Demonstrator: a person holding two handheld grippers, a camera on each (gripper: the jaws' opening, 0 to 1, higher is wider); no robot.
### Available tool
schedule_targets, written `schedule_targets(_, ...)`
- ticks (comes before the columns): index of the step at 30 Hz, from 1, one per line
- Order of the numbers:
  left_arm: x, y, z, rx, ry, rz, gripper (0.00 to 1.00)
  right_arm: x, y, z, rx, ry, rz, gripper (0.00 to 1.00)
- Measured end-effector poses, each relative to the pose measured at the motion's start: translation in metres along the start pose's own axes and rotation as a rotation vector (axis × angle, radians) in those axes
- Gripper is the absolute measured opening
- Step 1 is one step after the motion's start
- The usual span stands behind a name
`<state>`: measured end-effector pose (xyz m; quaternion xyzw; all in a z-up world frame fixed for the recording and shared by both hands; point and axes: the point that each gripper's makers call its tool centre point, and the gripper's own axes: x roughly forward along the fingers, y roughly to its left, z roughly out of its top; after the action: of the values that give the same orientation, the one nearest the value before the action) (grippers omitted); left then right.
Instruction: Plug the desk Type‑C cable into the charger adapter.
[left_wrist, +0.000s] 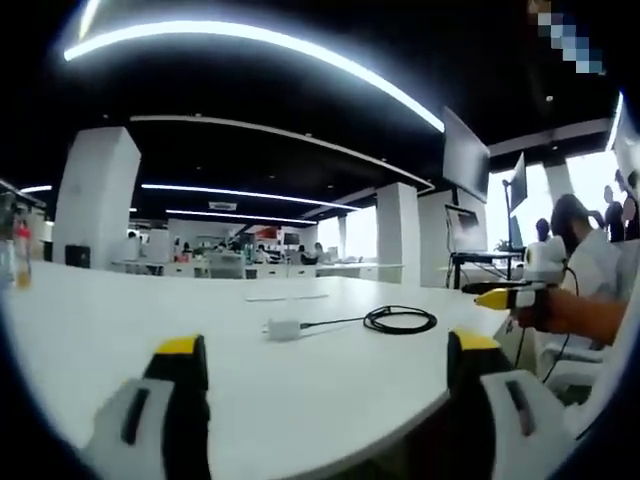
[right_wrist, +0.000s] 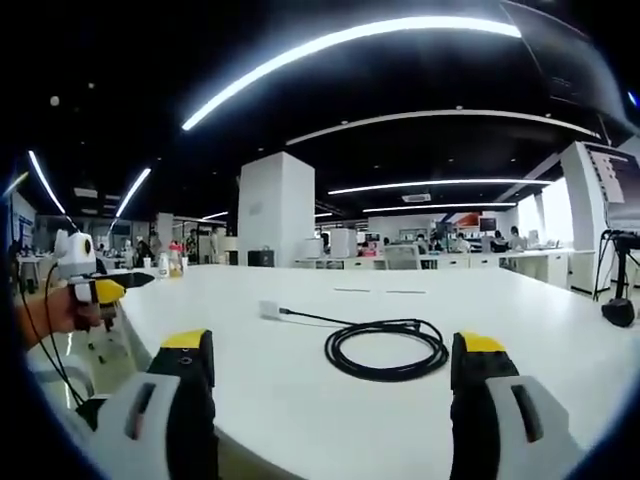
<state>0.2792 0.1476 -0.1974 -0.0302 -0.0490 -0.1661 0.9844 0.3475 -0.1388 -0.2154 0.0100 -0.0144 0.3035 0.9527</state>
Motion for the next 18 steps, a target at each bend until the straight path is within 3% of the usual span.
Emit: schedule_targets(18, -0.002, -0.004, 0.004, 0.012, -0.004, -0.003, 1.0, 0.003, 0.011, -0.002, -0.008, -0.001, 0.024, 1.0)
